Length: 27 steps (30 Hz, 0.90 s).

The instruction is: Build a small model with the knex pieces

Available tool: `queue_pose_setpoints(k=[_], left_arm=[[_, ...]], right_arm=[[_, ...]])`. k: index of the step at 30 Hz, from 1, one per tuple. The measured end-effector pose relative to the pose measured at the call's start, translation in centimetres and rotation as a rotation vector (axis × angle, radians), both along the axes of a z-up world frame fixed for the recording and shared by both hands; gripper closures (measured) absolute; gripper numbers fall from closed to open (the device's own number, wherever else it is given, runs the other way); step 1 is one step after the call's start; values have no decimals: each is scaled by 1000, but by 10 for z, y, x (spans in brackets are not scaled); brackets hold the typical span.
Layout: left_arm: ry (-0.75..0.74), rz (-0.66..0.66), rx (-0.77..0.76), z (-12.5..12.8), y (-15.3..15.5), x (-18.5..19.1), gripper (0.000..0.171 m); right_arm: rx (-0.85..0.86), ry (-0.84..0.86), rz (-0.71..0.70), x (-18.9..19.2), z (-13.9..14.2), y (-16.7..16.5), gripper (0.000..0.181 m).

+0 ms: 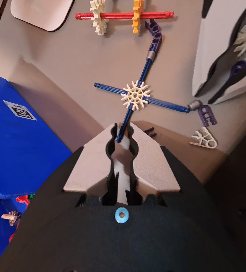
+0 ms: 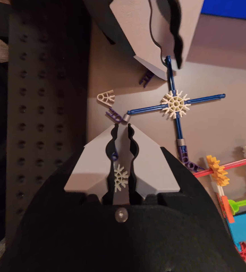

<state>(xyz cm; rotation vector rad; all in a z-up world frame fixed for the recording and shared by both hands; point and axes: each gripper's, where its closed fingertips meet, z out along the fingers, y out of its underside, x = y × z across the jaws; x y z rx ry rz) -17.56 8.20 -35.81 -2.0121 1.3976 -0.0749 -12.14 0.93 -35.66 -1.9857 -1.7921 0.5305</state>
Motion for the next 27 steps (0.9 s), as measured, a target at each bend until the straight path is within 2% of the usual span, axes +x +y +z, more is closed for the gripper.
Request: queue_pose_setpoints(k=[2,10,20,22,27], left_arm=[[-13,4,1,-1,0,2,166],[-21,88,35,-1,3,4,168],[-41,152,61,-1,7,5,169],[-44,155,63,-1,8,5,169],[-53,164,71,0,9,4,169]], right_arm=[[-7,10,-12,-2,-1,0,170],[33,2,-56,3,-3,11,181],[29,32,-126,-3,-3,15,164],[49,38,-131,-5,-3,18,173],[88,23,-179,8,-1,35,174]])
